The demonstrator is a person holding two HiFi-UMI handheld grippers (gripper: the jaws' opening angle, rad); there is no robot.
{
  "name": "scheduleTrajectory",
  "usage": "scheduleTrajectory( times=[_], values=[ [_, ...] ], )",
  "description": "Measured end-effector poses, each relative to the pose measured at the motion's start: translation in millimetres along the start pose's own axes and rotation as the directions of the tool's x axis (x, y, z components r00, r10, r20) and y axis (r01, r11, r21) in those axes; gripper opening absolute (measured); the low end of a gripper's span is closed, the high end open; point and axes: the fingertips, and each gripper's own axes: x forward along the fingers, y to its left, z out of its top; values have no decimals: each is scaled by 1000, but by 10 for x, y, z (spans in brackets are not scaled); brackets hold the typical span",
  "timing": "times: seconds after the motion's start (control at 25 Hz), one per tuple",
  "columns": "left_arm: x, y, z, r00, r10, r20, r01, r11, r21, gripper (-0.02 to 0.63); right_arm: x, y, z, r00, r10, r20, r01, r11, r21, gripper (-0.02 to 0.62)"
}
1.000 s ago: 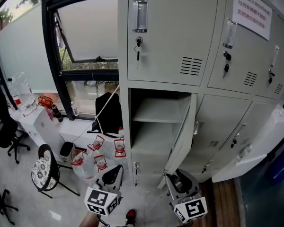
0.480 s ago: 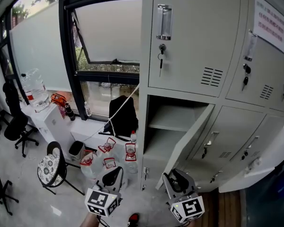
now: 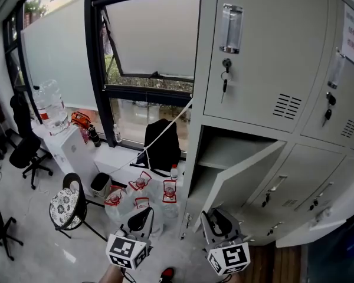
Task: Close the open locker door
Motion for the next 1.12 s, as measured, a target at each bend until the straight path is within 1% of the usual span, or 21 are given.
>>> scheduleTrajectory(
  times=[0.24, 0.48, 0.96, 1.12],
  values=[
    [140, 199, 30, 1000, 8, 11, -8, 1000, -5, 21, 327, -29, -12, 999, -48, -10, 48, 999, -3, 118],
    [341, 362, -9, 1000, 3, 6, -3, 1000, -16, 21, 636, -111, -26, 994, -110, -25, 110, 994, 1, 120],
    [762, 639, -8, 1000, -23, 5, 23, 1000, -19, 21, 1134, -325, -45, 970, -241, -24, 241, 970, 4, 122],
    [873, 670, -9, 999, -34, 3, 34, 999, -18, 21, 1237, -383, -52, 968, -251, -21, 251, 968, 3, 123]
  ],
)
